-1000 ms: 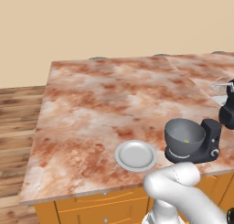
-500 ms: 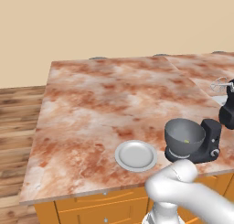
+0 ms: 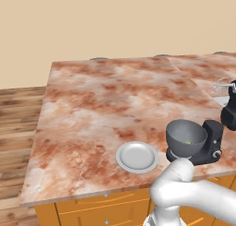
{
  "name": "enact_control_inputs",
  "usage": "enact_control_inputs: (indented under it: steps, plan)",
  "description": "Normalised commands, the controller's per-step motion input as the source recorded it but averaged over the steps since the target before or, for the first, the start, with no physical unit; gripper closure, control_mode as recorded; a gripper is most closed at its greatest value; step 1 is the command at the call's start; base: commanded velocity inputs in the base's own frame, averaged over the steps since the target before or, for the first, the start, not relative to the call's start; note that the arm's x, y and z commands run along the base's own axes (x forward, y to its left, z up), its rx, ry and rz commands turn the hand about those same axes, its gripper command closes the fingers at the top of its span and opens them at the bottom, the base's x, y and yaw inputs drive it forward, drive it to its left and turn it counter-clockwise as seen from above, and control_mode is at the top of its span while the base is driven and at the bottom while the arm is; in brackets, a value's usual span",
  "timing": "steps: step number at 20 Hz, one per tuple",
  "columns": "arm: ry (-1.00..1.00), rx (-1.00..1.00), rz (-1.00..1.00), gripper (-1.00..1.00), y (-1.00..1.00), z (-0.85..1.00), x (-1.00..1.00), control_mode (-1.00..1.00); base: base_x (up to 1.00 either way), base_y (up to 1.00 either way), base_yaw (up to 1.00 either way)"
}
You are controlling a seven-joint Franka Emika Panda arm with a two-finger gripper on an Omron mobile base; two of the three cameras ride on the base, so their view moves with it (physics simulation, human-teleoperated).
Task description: Add butter and sugar cubes to the stand mixer bowl and then turn on the stand mixer to begin making frosting.
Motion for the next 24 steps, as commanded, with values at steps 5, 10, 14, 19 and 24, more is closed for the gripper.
enact_control_inputs:
  steps: [5,10,14,19,24]
  plan:
    - [0.00,0.03,0.08,-1.00,-0.09,0.03,0.20,-1.00,0.00,0.00,0.00]
    - [0.00,0.00,0.10,-1.00,0.37,0.21,0.08,-1.00,0.00,0.00,0.00]
    - [0.00,-0.01,0.04,-1.00,0.63,0.40,-0.01,-1.00,0.00,0.00,0.00]
    - [0.01,-0.14,0.00,-1.00,0.83,0.52,-0.08,-1.00,0.00,0.00,0.00]
    - [0.01,-0.19,-0.01,-1.00,0.95,0.35,-0.07,-1.00,0.00,0.00,0.00]
